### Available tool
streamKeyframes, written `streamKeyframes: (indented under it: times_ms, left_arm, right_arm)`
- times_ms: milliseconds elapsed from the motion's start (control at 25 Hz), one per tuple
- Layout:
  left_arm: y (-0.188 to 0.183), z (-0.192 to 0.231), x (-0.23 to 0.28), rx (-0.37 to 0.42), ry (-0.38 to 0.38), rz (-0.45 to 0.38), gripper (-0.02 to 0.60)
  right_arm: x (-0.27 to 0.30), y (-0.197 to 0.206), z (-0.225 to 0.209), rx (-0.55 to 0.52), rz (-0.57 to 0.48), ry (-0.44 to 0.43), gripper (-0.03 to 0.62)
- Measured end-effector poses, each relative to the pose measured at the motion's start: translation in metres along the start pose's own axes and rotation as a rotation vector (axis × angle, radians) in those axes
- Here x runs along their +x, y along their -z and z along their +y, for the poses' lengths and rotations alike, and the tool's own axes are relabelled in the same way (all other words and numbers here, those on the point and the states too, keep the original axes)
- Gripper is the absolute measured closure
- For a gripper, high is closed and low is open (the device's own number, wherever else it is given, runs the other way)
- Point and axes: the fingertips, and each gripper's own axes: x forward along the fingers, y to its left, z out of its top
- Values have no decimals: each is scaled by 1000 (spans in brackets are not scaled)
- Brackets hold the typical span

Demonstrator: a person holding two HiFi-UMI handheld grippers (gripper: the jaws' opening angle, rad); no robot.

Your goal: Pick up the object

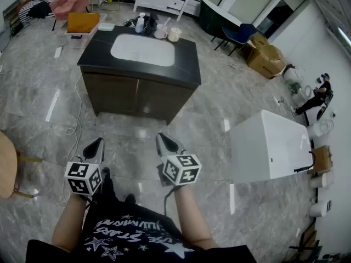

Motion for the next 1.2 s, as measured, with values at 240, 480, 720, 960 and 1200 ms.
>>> streamKeyframes:
  times_ms: [240,480,720,960,1200]
  left_arm:
    - [5,-17,-4,-2,12,6,574]
    - [20,-23,-8,7,17,41,574]
    - [27,-12,-13,29,-10,84,574]
    - [24,18,7,-7,-23,101,572]
    - [-4,47,54,3,6,89,572]
  right_arm:
    - [-14,6,-6,7,1,3,589]
    - [-21,19,-9,25,11,9,589]
    - [-20,24,-18,55,-14,40,589]
    - [5,12,-20,83,-39,35,485]
    - [57,-12,-28,76,-11,50,364]
